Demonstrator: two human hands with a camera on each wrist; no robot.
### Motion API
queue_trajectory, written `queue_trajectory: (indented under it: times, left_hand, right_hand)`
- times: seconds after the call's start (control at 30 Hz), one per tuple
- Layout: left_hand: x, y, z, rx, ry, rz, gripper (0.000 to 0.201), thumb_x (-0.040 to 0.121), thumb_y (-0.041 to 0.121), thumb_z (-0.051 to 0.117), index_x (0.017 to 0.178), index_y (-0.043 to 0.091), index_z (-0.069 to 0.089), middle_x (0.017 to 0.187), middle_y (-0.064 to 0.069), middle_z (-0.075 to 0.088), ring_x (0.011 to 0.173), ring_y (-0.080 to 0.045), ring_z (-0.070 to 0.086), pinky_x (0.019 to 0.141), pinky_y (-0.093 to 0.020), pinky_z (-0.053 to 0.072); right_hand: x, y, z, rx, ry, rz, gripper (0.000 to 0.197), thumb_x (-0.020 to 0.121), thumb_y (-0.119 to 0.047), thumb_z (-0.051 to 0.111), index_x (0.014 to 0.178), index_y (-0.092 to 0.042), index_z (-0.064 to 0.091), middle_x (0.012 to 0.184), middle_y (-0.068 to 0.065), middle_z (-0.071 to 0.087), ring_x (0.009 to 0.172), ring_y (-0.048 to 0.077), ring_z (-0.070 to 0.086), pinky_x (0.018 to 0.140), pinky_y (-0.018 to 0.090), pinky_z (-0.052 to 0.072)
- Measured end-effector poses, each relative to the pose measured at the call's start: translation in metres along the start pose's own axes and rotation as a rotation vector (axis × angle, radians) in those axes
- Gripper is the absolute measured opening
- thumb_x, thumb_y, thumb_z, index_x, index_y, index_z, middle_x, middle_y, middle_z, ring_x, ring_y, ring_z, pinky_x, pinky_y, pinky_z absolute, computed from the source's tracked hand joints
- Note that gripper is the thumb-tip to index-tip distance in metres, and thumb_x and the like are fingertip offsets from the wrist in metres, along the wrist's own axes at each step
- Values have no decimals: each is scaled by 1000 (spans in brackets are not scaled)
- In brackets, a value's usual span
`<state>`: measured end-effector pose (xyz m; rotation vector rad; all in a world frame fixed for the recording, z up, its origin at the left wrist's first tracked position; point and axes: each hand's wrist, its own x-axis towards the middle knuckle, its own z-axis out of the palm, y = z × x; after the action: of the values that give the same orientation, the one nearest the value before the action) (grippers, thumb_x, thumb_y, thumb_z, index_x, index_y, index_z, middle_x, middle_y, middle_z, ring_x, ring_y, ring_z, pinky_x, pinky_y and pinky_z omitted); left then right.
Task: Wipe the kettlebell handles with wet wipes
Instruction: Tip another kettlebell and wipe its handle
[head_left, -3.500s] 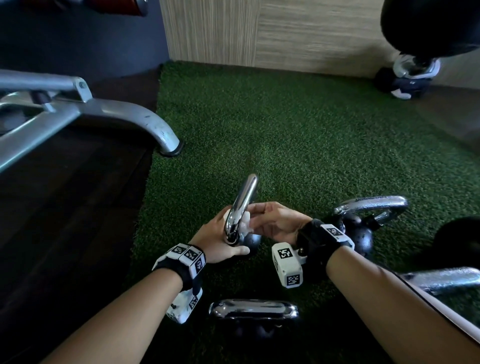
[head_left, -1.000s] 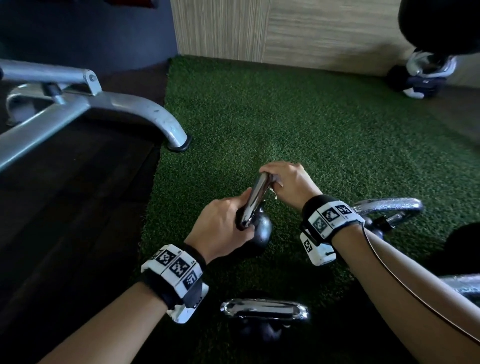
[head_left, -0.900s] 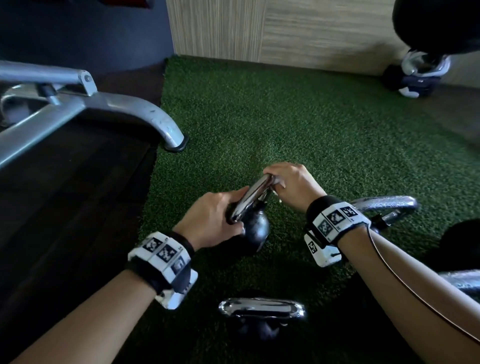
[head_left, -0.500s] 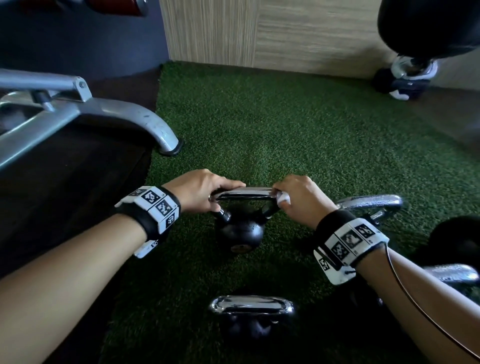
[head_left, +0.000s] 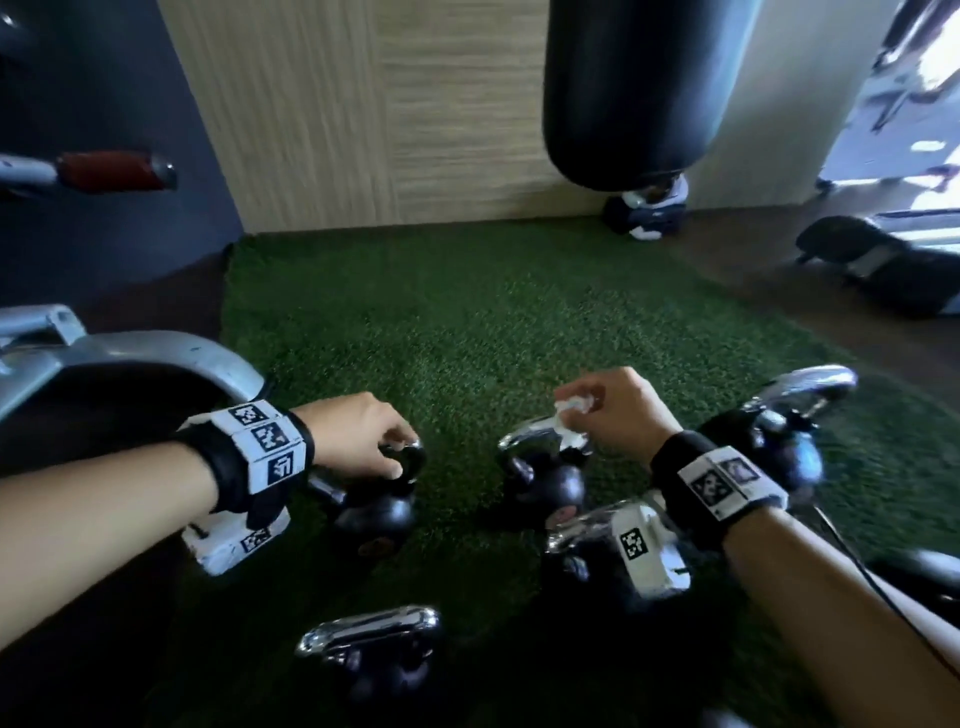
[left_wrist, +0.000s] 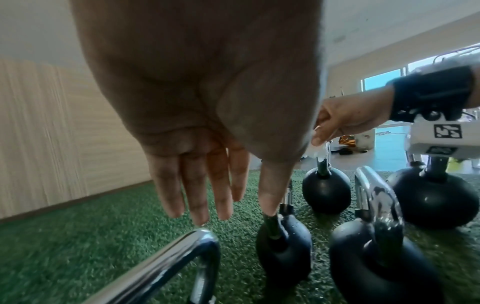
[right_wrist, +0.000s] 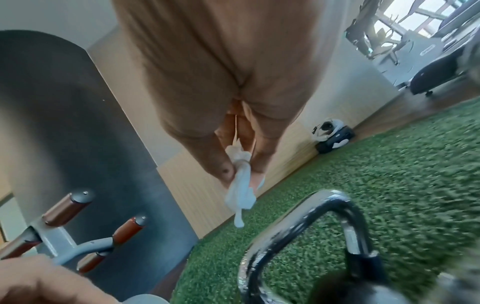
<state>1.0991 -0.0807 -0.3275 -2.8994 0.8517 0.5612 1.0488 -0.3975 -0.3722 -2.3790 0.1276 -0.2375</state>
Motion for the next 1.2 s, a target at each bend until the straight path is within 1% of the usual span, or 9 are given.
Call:
queue_trajectory:
  times: [0.23, 0.4, 0.53, 0.6, 0.7, 0.77, 0.93, 1.03, 1.2]
  left_hand:
    - [78, 46, 25, -124, -49, -198, 49, 74, 31, 88, 118, 19, 73, 117, 1, 76, 108, -16, 70, 92, -27, 56]
    - [139, 73, 100, -326, -25, -297, 78, 63, 53, 91, 125, 13, 68, 123, -6, 73, 112, -22, 70, 92, -30, 58]
    - [176, 81, 134, -546, 19, -228, 88, 70, 70, 80, 138, 17, 61, 141, -4, 62, 130, -23, 59, 101, -26, 49]
    - [183, 81, 134, -648, 13, -194, 75, 75, 68, 77, 132, 21, 63, 144, 0, 60, 133, -19, 56, 101, -21, 43]
    - [192, 80, 139, -769, 52, -151, 42, 75, 63, 80, 86, 26, 65, 123, -2, 72, 117, -21, 65, 89, -22, 45]
    - [189, 82, 139, -833, 61, -157, 45, 80, 61, 78, 99, 21, 72, 125, -5, 71, 120, -25, 64, 96, -26, 48]
    - [192, 84, 140, -846, 94, -153, 45, 81, 60, 76, 102, 21, 76, 116, -3, 75, 114, -25, 67, 90, -27, 50]
    - [197, 87, 149, -850, 117, -218, 55, 75, 67, 74, 112, 27, 77, 123, 0, 73, 116, -25, 67, 94, -27, 51]
    - [187, 102, 172, -903, 255, -314, 28, 80, 58, 78, 93, 33, 77, 110, 4, 75, 114, -22, 68, 88, -25, 49]
  right_hand:
    - [-15, 10, -20, 61, 116, 84, 24, 79, -12, 83, 100, -23, 84, 94, -5, 76, 88, 11, 68, 84, 28, 53]
    - [-6, 16, -19, 28, 142, 129, 24, 78, -9, 84, 95, -26, 84, 97, -2, 78, 90, 15, 70, 84, 27, 54]
    - [-11, 19, -33, 68, 127, 193, 31, 74, -1, 87, 82, -30, 79, 90, -1, 79, 84, 15, 73, 81, 30, 59]
    - [-14, 14, -42, 86, 99, 214, 33, 75, 2, 87, 80, -29, 78, 85, 0, 76, 76, 11, 68, 74, 24, 55]
    - [-7, 10, -48, 131, 98, 211, 36, 72, 7, 88, 77, -29, 81, 92, 25, 74, 80, 19, 63, 80, 33, 51]
    - [0, 5, -44, 177, 103, 224, 37, 71, 12, 86, 80, -24, 81, 98, 30, 74, 83, 25, 64, 83, 39, 52]
    - [19, 7, -39, 92, 28, 200, 40, 71, 11, 85, 76, -27, 77, 79, 1, 74, 79, 18, 67, 82, 39, 57]
    - [36, 21, -47, 31, 16, 155, 34, 72, 4, 86, 79, -28, 77, 82, -3, 75, 77, 10, 67, 78, 28, 57]
    - [52, 48, -59, 11, -74, 46, 31, 75, -1, 87, 99, -20, 81, 86, -11, 74, 82, 5, 67, 78, 20, 54]
